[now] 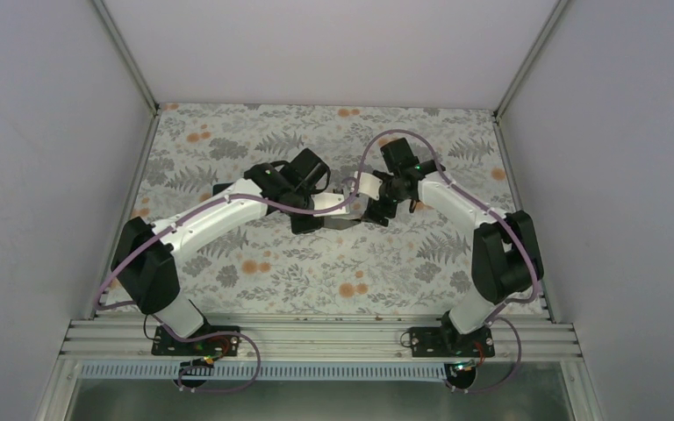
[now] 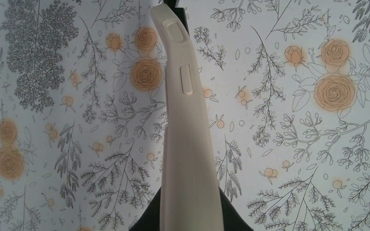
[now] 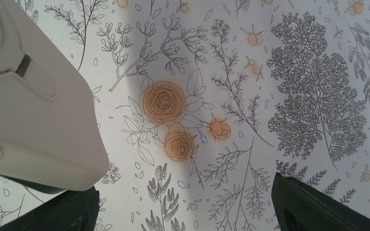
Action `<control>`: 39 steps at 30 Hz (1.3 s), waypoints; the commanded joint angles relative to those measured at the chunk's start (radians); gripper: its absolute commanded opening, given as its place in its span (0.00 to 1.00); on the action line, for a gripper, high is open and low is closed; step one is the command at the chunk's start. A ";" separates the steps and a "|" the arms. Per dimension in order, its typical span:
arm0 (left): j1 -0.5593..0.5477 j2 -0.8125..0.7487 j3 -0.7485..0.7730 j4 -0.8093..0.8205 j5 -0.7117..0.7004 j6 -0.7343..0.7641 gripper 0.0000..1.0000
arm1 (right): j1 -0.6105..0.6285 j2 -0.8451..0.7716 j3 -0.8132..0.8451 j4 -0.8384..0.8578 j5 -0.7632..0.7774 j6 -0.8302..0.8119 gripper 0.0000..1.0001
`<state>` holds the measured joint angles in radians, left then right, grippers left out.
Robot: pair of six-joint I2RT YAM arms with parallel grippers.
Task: Take the phone out of the phone case
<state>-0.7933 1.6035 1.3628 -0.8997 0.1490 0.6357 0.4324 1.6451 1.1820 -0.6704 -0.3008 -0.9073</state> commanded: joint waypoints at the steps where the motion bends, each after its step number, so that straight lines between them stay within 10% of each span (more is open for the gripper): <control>1: -0.046 -0.005 0.044 -0.014 0.219 0.035 0.02 | 0.020 0.000 0.083 0.115 -0.073 0.052 0.91; 26: -0.021 0.044 0.204 0.004 0.339 0.022 0.02 | 0.202 0.047 0.141 -0.024 -0.410 0.045 0.91; 39: 0.155 -0.099 0.184 0.260 0.343 -0.072 0.02 | 0.243 0.083 0.289 -0.273 -0.810 -0.029 0.74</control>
<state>-0.6716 1.5349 1.5082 -1.1778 0.3538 0.6357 0.5617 1.7470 1.4548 -0.9195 -0.7078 -0.9703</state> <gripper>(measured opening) 0.111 0.740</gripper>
